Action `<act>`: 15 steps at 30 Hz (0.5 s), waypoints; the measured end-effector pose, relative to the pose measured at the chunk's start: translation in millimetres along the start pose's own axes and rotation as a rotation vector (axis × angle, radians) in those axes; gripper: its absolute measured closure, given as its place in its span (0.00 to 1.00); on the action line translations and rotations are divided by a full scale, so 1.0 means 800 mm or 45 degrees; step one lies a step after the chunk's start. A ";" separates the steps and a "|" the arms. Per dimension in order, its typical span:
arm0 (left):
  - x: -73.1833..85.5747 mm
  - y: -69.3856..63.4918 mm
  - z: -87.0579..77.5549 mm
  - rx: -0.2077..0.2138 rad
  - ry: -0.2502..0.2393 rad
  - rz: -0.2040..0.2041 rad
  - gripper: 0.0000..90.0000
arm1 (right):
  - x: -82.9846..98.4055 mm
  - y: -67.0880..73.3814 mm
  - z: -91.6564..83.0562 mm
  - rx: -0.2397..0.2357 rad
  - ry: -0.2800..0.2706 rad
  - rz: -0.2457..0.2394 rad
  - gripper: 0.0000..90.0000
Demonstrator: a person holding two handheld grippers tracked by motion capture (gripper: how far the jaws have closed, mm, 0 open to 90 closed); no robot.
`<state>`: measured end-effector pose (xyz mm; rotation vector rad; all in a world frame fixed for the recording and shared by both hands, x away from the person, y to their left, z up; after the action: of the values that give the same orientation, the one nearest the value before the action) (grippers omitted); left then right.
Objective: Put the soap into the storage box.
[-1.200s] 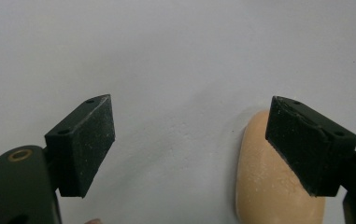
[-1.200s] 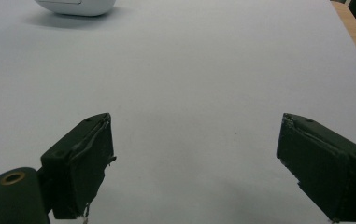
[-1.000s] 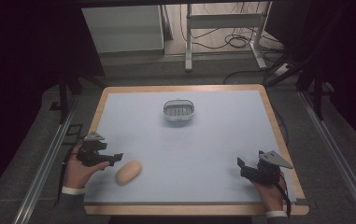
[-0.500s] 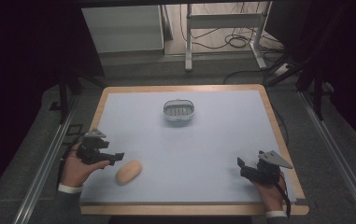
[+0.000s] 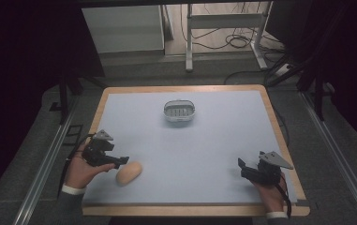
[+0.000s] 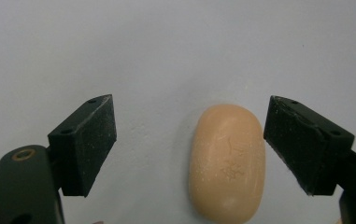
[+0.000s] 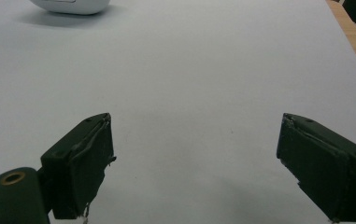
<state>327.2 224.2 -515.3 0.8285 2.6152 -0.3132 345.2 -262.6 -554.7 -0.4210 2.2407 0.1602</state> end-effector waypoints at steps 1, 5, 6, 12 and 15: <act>0.000 -0.001 0.002 0.001 0.008 0.002 0.19 | 0.000 0.000 0.000 0.001 0.000 0.000 0.12; 0.000 -0.006 0.010 0.000 0.041 0.011 0.19 | 0.000 0.000 0.000 0.004 0.000 -0.001 0.12; 0.000 -0.006 0.010 0.000 0.041 0.011 0.19 | 0.000 0.000 0.000 0.004 0.000 -0.001 0.12; 0.001 -0.014 0.024 -0.005 0.099 0.042 0.19 | 0.000 0.000 0.000 0.006 0.002 -0.002 0.12; 0.002 -0.018 0.031 -0.003 0.119 0.050 0.19 | 0.000 0.000 0.000 0.006 0.003 -0.005 0.12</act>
<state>324.6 206.0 -537.3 0.9135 2.6807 -0.2666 345.1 -262.5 -554.8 -0.4230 2.2419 0.1525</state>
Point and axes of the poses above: each handheld gripper's, and its own axes: z roughly forward along the jaws, x roughly out of its underside, y roughly to its left, the point moved 6 cm from there along z, roughly forward along the jaws, and after that the axes turned 12 degrees about y, right-handed, at the moved point
